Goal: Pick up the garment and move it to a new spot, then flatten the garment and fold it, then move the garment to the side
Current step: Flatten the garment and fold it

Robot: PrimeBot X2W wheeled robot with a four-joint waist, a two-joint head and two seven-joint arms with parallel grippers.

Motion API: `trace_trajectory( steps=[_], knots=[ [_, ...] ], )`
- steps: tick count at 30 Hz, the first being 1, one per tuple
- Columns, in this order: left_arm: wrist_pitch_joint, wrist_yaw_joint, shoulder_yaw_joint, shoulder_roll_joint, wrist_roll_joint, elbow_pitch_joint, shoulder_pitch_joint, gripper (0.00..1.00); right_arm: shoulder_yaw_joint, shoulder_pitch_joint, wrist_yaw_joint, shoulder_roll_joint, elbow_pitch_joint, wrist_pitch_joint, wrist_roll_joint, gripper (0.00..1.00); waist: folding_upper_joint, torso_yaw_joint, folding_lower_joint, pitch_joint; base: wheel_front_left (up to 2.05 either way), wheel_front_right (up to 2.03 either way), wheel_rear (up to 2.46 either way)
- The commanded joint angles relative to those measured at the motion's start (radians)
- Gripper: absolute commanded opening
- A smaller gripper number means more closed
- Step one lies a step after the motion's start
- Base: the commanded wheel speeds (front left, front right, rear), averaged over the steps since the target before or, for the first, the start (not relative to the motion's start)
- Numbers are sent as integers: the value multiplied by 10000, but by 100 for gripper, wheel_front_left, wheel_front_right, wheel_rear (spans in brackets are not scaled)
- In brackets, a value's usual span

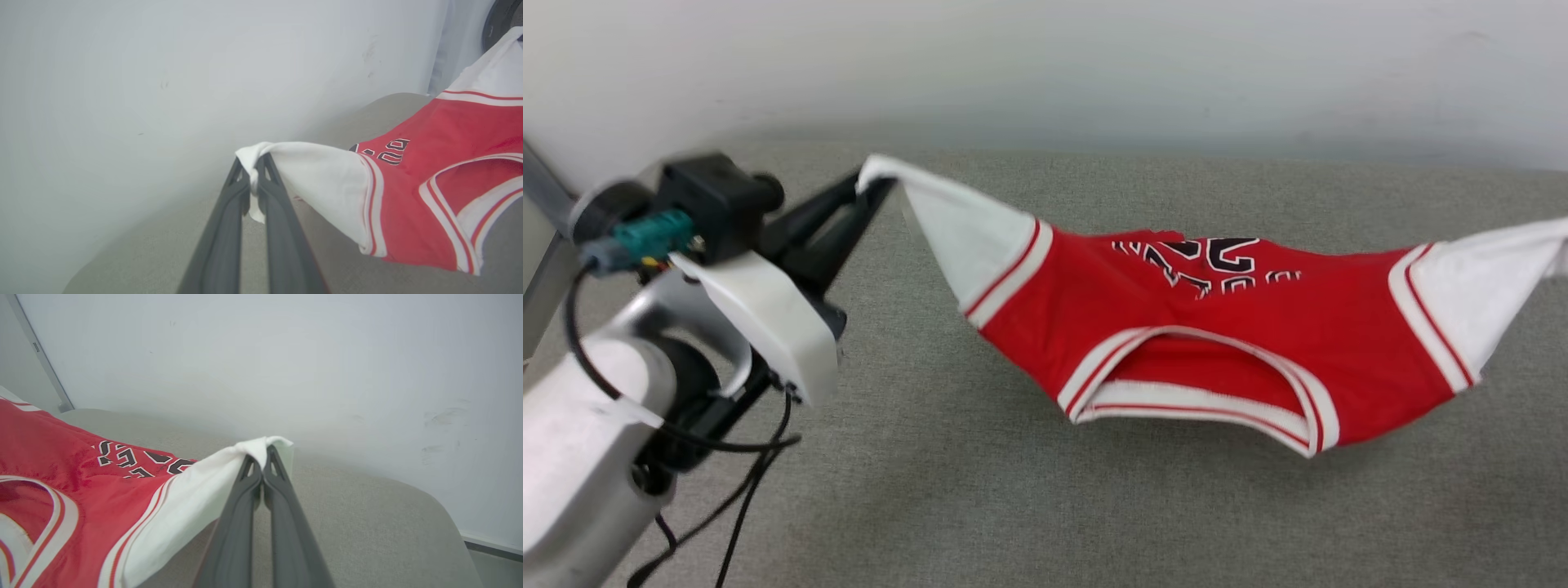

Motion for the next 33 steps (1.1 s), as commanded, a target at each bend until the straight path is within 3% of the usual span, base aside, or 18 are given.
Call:
trace_trajectory(
  steps=[1, 13, 21, 29, 33],
  knots=[
    [-191, 111, 244, -47, 98, -245, -439, 0, -103, -403, -15, -28, -146, -23, 97, 0, 0, 3, 0, -42, 0, 0, 0],
    [-712, -45, 768, -974, 569, 107, -2890, 0, 236, -3593, -15, -384, 248, 26, 331, 0, 0, -230, 0, 529, 0, 0, 0],
    [-667, -535, 1065, -1744, 826, 1829, -5804, 0, 798, -7371, -15, -752, 1821, -43, 68, 0, 0, -386, 0, 2042, 0, 0, 0],
    [-1020, -909, 1247, -2406, 1312, 3819, -8749, 0, 1913, -11472, -15, -596, 4170, -651, -783, 0, 0, -574, 0, 3529, 0, 0, 0],
    [-1367, -996, 1394, -2572, 1431, 4639, -9718, 0, 2323, -12770, -15, -451, 5093, -1028, -1102, 0, 0, -613, 0, 3970, 0, 0, 0]
  ],
)
